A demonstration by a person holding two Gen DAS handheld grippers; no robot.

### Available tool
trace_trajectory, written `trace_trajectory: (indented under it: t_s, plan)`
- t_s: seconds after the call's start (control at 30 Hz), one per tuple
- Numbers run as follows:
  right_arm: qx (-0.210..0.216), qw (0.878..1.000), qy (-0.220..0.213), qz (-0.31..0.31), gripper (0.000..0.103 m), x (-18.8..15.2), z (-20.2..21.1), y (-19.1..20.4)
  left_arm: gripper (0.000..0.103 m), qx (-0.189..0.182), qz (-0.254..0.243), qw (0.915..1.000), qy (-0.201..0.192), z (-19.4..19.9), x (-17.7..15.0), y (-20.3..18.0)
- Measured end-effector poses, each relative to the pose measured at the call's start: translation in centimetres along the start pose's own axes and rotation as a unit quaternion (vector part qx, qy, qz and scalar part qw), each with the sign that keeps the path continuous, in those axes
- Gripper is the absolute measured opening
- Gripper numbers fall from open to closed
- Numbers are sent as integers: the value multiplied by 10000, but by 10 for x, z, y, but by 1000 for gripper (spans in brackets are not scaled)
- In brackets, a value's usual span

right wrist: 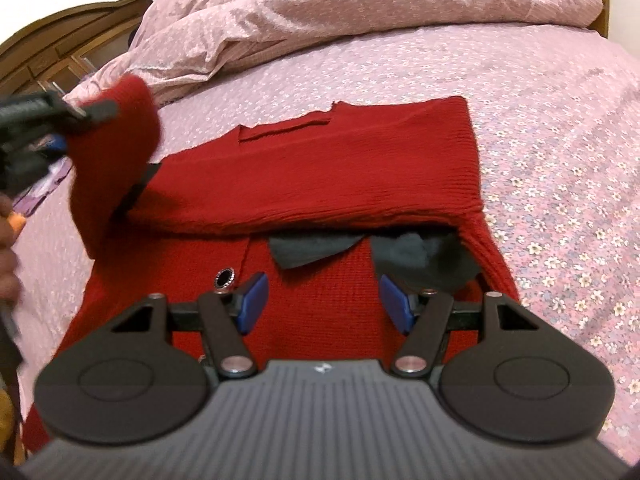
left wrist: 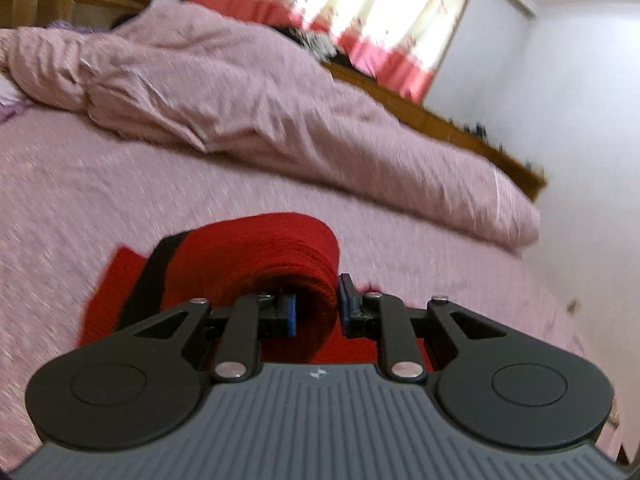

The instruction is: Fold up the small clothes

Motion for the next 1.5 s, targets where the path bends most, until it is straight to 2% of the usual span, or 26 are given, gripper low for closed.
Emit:
trace_trajectory:
  t_s: [0.17,0.3,0.37,0.47,0.6,0.7,0.83,0.93,1.07,1.13,1.33,1.5]
  plan:
    - [22,9999,-54,-133,64,2,1,-6,23,223,-342,9981,461,-41,-26,-6]
    - [58,9999,-45,-137,64,1,-1,-5,24,390,-729,9926,894,-64,-41,-8]
    - [73,9999,-23,-126,64,1,-2,-5,25,479,-934,9880,1129,-67,-49,-6]
    - [82,9999,8,-129,64,0,-5,-5,30,532,-1182,9841,1216,-59,-58,-6]
    - [61,9999,12,-83,64,1,-6,-3,58,460,-1428,9790,1383,-39,-61,-6]
    - [22,10000,12,-21,64,3,-7,0,63,652,-1517,9749,1495,-24,-63,-4]
    - [-16,9999,-21,160,64,3,-5,8,64,718,-1172,9794,1480,1,-63,15]
    - [-31,9994,-37,339,64,3,-3,16,64,970,-727,9832,1364,15,-59,43]
    - [-6,9981,-7,610,64,9,-8,34,63,1512,-369,9789,1322,22,-55,80]
    - [47,9969,-39,789,64,15,-10,47,63,1661,-226,9776,1276,24,-54,95]
    - [233,9870,-117,1586,64,33,-25,94,63,1885,-16,9748,1192,23,-52,118]
    - [143,9791,34,2030,64,47,-52,120,64,1873,-30,9754,1159,21,-52,122]
Point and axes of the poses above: each gripper's, at about its wrist camera, not at the fingertips, and z roughly against the way its jaws point, y to its left, x to its top, the point moved 4 cm from there along -z, roughly the way its jaws point, and after that the axes turned 9 degrees about y, right-handed, at the moved point
